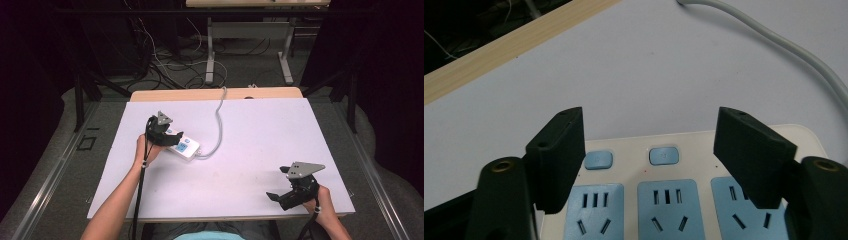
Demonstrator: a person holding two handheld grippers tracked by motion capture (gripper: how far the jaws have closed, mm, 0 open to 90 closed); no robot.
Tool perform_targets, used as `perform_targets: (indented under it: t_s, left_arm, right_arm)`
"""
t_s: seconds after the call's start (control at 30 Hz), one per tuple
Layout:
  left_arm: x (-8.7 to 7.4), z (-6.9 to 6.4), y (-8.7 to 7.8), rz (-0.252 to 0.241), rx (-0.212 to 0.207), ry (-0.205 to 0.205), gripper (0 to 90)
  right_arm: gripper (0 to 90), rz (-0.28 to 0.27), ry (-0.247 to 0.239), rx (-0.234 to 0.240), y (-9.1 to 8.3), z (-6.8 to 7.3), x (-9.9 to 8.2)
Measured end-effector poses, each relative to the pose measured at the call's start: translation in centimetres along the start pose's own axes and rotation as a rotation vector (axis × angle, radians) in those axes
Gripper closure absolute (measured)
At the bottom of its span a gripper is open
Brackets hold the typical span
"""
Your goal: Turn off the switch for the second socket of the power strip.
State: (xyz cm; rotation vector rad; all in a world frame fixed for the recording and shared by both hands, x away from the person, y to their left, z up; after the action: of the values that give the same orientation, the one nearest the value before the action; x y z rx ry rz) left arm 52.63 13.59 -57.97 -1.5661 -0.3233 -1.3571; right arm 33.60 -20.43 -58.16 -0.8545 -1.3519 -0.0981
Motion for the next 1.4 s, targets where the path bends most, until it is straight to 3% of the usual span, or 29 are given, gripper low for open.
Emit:
perform_targets:
  t_s: [0.23,0.37,0.47,0.5,0.53,0.57,0.67,0.7,0.83,1.0,1.03,1.27,1.3,1.4]
  left_arm:
    - [-0.5,0.6,0.4,0.021,0.001,0.0,47.7]
    - [-0.9,0.6,0.8,0.025,-0.021,-0.022,59.1]
    - [-0.9,0.4,0.9,0.019,-0.042,-0.016,73.9]
    - [-0.9,0.2,1.0,0.019,-0.053,-0.015,84.6]
    - [-0.9,0.1,1.0,0.023,-0.06,-0.012,88.3]
    - [-0.8,0.0,1.3,-0.003,-0.053,-0.015,89.7]
    - [-0.8,-0.2,1.4,0.001,-0.063,-0.016,89.9]
    - [-1.0,-0.2,1.2,0.026,-0.079,-0.007,89.9]
    - [-1.0,-0.3,1.5,0.007,-0.065,-0.016,89.9]
    - [-1.3,-0.2,1.5,0.037,-0.081,-0.013,89.9]
    - [-1.3,-0.3,1.7,0.02,-0.073,-0.023,89.9]
    - [-1.7,-0.2,1.9,0.033,-0.074,-0.015,89.9]
    - [-1.9,-0.3,1.8,0.047,-0.088,-0.021,89.9]
    - [-1.9,-0.2,1.9,0.034,-0.078,-0.022,89.9]
  right_arm:
    - [1.2,-0.005,0.001,-0.008,0.1,0.0,0.0]
    - [1.2,0.004,-0.005,-0.001,0.1,0.0,0.0]
    - [1.2,0.004,0.001,-0.005,0.1,0.0,0.0]
    - [1.2,0.003,-0.003,-0.004,0.1,-0.1,0.0]
    - [1.2,-0.006,-0.005,-0.005,0.2,-0.1,0.1]
    - [1.2,0.004,-0.003,-0.003,0.1,-0.1,0.0]
    - [1.2,-0.005,-0.005,0.001,0.1,0.0,0.1]
    - [1.2,-0.005,-0.002,-0.003,0.1,0.0,0.1]
    - [1.2,0.0,-0.007,-0.004,0.1,-0.1,0.0]
    - [1.2,-0.005,-0.004,-0.005,0.2,-0.1,0.1]
    - [1.2,-0.005,-0.005,-0.005,0.2,-0.1,0.1]
    - [1.2,-0.006,-0.006,-0.006,0.2,-0.1,0.1]
    - [1.2,0.0,-0.004,-0.006,0.1,-0.1,0.0]
    - [1.2,0.003,-0.003,-0.003,0.1,-0.1,0.0]
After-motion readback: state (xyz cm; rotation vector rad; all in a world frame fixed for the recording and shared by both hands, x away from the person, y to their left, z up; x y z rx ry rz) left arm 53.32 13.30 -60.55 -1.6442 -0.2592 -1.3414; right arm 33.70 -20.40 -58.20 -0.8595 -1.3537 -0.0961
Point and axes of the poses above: each handheld gripper's, and its own axes: y roughly forward along the jaws, x roughly out of its top, z roughly to its left, the point moved 10 cm from there along y, roughly forward along the jaws, and after that the axes turned 10 degrees about -z, right-handed, at the moved point
